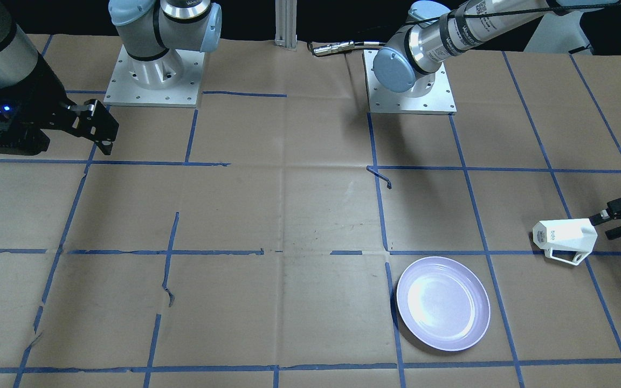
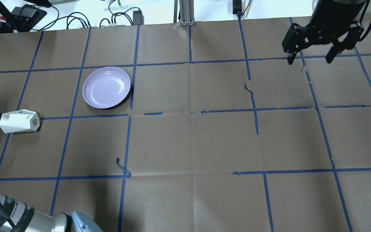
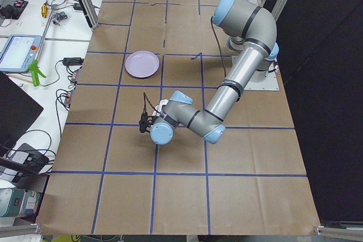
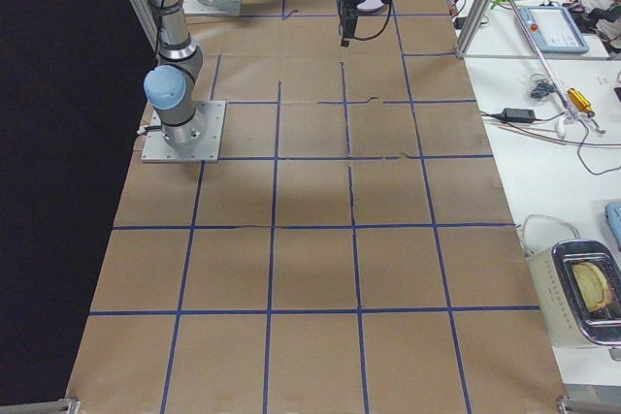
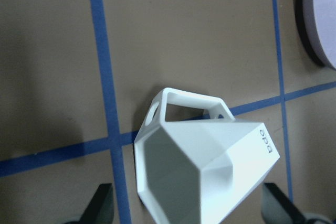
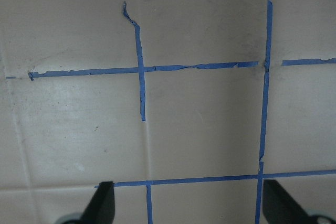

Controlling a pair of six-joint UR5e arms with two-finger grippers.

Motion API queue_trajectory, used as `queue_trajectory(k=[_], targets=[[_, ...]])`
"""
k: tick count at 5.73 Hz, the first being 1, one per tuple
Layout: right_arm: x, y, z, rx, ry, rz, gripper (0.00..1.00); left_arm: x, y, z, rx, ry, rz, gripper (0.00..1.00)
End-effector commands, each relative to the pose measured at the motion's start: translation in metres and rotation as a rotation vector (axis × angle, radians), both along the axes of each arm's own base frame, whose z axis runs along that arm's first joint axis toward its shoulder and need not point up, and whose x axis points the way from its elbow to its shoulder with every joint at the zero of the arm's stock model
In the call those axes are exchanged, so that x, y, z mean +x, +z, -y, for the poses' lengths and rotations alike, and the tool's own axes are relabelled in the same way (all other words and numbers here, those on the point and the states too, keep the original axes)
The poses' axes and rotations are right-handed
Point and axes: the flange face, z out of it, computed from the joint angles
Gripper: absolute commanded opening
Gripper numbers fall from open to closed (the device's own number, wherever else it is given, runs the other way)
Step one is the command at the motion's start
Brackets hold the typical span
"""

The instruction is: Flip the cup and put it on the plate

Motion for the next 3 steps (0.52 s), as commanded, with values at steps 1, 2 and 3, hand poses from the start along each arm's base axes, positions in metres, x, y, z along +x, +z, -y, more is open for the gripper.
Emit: queue_trajectory(k=[1, 2, 3], targets=[[0.0000, 0.0000, 0.0000, 0.000, 0.000, 0.000, 1.00, -0.0171, -0.0130, 0.0053, -0.007, 0.014, -0.124, 0.98], [0.0000, 0.0000, 0.0000, 0.000, 0.000, 0.000, 1.00, -0.0180, -0.0181, 0.0056, -0.011, 0.025, -0.146, 0.92], [0.0000, 0.0000, 0.0000, 0.000, 0.000, 0.000, 1.00, -0.0195, -0.0180, 0.0045, -0.001, 0.026, -0.160, 0.72]])
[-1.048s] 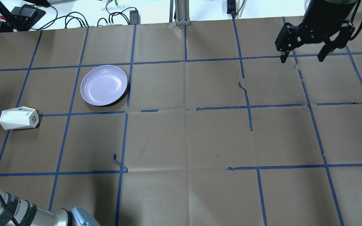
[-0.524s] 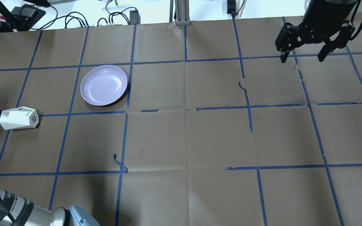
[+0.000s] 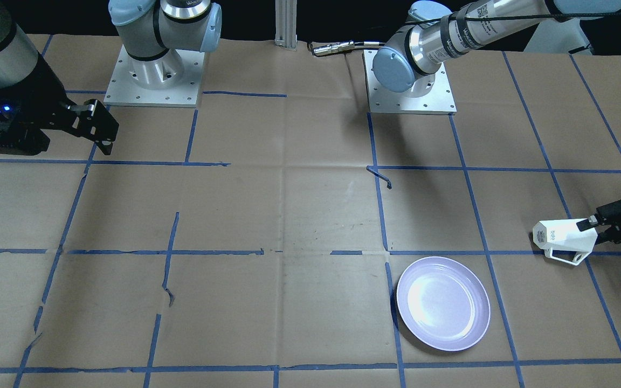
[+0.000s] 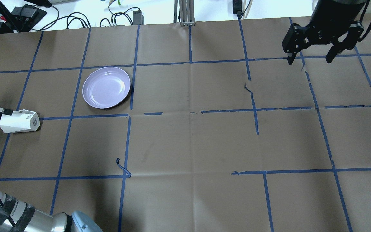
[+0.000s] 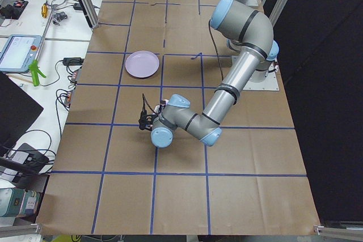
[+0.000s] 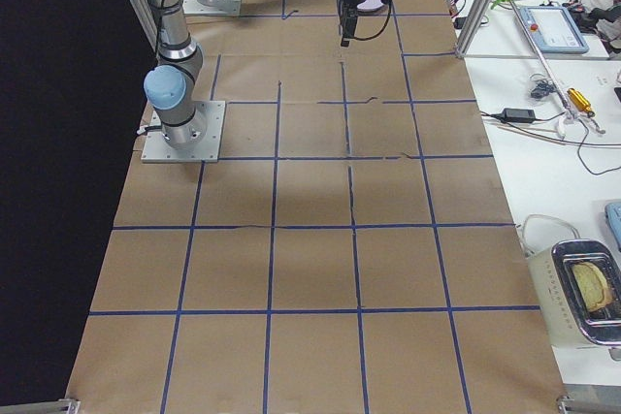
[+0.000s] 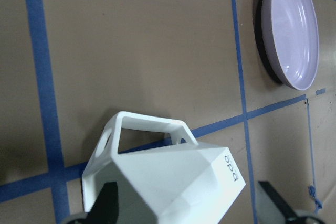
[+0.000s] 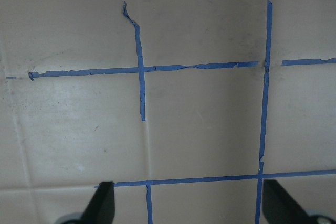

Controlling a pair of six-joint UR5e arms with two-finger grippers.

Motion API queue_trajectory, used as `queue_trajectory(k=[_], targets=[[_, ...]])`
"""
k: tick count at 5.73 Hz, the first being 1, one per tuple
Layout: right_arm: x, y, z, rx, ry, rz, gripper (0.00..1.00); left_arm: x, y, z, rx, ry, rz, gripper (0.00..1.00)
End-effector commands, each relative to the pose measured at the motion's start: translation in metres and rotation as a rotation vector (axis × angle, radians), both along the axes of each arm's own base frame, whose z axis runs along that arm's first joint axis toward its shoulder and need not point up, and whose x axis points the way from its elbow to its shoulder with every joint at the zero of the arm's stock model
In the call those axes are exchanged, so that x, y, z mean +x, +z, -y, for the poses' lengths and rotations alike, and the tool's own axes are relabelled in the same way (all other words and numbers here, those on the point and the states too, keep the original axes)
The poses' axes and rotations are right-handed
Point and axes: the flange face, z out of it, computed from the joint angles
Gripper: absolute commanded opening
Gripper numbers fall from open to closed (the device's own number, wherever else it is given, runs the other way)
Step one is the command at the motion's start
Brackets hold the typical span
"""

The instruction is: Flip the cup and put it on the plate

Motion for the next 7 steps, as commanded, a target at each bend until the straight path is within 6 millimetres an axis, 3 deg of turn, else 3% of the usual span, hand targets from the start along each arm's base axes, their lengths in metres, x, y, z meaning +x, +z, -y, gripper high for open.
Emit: queue_trajectory(k=[1, 3, 4, 5, 7], targets=[[0.000, 0.000, 0.000, 0.000, 0.000, 0.000, 1.00, -0.006, 0.004, -0.002, 0.006, -0.010, -0.032, 0.49], [0.000, 0.000, 0.000, 0.000, 0.000, 0.000, 1.00, -0.014, 0.028, -0.007, 0.019, -0.009, -0.050, 0.09], [0.000, 0.000, 0.000, 0.000, 0.000, 0.000, 1.00, -0.020, 0.044, -0.008, 0.023, -0.008, -0.057, 0.00], [0.000, 0.000, 0.000, 0.000, 0.000, 0.000, 1.00, -0.028, 0.064, -0.008, 0.018, -0.004, -0.050, 0.00], [0.000, 0.000, 0.000, 0.000, 0.000, 0.000, 1.00, -0.072, 0.128, 0.008, 0.012, -0.008, 0.026, 0.00]])
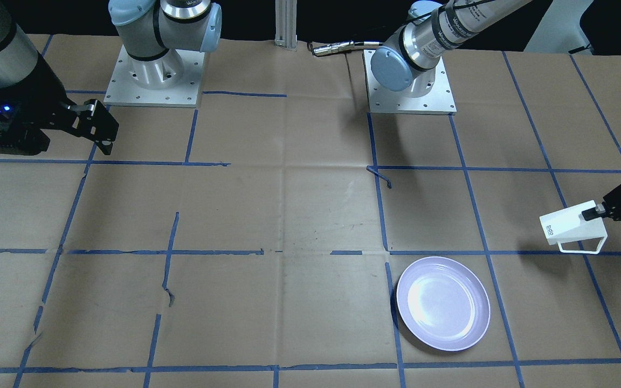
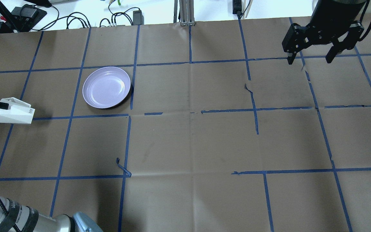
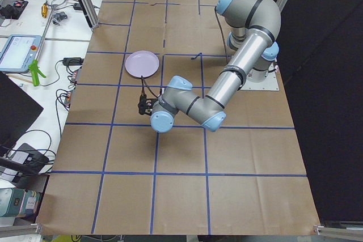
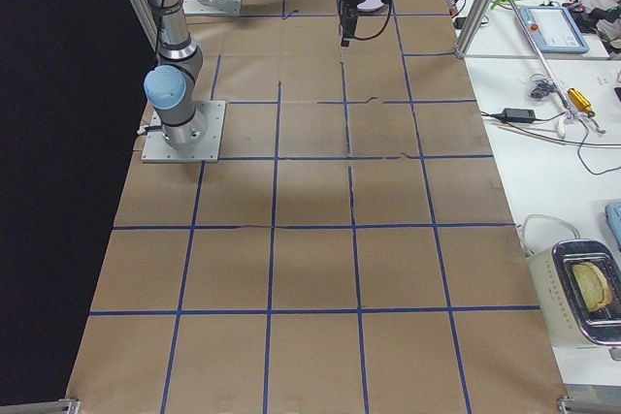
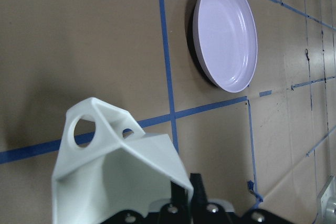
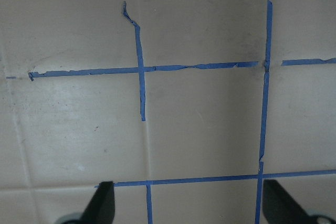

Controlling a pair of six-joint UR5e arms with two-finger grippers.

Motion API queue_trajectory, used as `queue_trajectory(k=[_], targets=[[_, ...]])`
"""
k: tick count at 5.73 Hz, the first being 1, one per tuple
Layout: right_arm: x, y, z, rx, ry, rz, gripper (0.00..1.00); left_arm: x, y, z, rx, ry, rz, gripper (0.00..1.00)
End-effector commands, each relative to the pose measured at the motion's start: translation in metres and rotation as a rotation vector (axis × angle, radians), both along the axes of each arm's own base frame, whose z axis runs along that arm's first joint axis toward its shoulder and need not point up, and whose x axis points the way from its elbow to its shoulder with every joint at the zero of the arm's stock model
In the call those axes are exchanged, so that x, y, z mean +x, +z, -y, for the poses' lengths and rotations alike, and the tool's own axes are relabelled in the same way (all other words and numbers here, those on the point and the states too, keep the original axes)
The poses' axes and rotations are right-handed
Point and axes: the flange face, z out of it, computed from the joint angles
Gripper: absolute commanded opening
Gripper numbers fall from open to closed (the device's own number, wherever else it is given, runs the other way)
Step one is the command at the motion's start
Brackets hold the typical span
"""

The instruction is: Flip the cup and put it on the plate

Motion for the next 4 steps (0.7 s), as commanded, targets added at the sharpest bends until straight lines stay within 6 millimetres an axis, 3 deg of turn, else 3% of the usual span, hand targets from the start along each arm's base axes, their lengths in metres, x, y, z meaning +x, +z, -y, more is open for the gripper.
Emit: queue_trajectory(k=[1, 2, 4], targets=[[0.000, 0.000, 0.000, 0.000, 0.000, 0.000, 1.00, -0.063, 0.056, 0.031, -0.043, -0.055, 0.110, 0.00], [0.000, 0.000, 0.000, 0.000, 0.000, 0.000, 1.00, -0.113, 0.065, 0.060, -0.009, -0.193, 0.301, 0.00], [0.000, 0.000, 0.000, 0.000, 0.000, 0.000, 1.00, -0.233, 0.075, 0.107, -0.001, -0.223, 0.411, 0.00]])
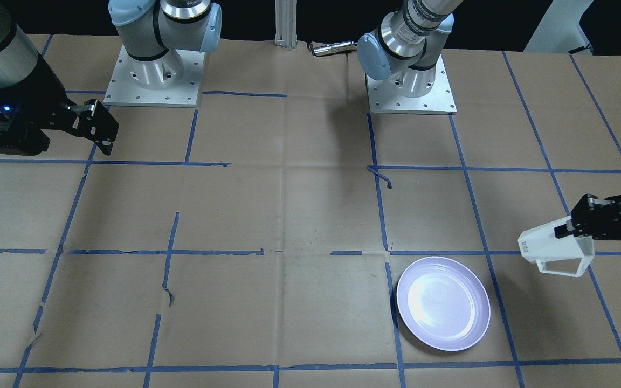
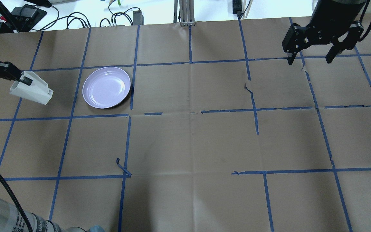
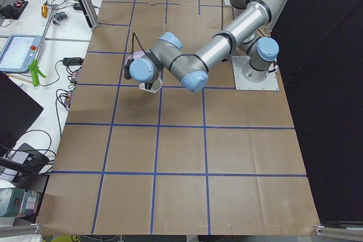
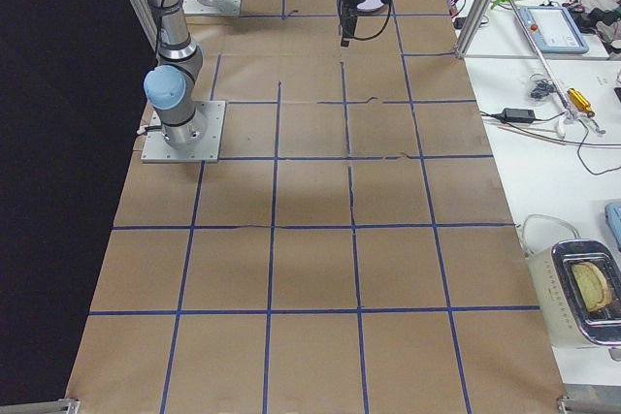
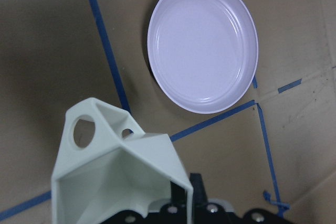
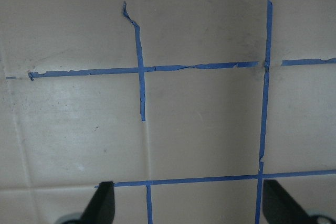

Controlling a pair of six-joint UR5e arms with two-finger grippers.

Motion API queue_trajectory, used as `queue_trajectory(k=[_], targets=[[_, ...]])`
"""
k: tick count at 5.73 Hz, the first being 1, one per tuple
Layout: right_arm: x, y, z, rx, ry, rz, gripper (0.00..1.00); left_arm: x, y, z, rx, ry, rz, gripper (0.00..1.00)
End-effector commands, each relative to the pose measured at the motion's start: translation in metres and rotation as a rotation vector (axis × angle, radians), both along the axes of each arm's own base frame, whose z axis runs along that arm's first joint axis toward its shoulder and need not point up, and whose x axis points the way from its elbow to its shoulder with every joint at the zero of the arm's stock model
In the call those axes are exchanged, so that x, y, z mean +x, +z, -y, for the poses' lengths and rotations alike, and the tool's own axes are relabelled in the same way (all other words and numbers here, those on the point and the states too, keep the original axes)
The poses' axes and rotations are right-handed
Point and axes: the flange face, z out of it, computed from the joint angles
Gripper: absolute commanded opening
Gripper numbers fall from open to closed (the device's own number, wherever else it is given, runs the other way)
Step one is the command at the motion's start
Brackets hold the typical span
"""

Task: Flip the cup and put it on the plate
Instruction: 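Carry the mug with the left gripper over the plate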

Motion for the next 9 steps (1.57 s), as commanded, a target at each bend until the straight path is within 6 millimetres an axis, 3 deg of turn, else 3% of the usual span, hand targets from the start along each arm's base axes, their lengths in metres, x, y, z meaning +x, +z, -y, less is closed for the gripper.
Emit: queue_trajectory(k=[1, 3, 5, 6, 9], targets=[[0.000, 0.000, 0.000, 0.000, 0.000, 0.000, 1.00, -0.109, 0.008, 0.032, -0.040, -0.010, 0.085, 0.00], [0.000, 0.000, 0.000, 0.000, 0.000, 0.000, 1.00, -0.186, -0.013, 0.047, -0.069, -0.071, 0.294, 0.00], [0.000, 0.000, 0.000, 0.000, 0.000, 0.000, 1.00, -0.217, -0.058, 0.042, -0.099, -0.123, 0.338, 0.00], [0.000, 0.000, 0.000, 0.000, 0.000, 0.000, 1.00, -0.237, -0.069, 0.042, -0.092, -0.154, 0.341, 0.00], [0.000, 0.000, 0.000, 0.000, 0.000, 0.000, 1.00, -0.237, -0.084, 0.040, -0.059, -0.173, 0.386, 0.00]])
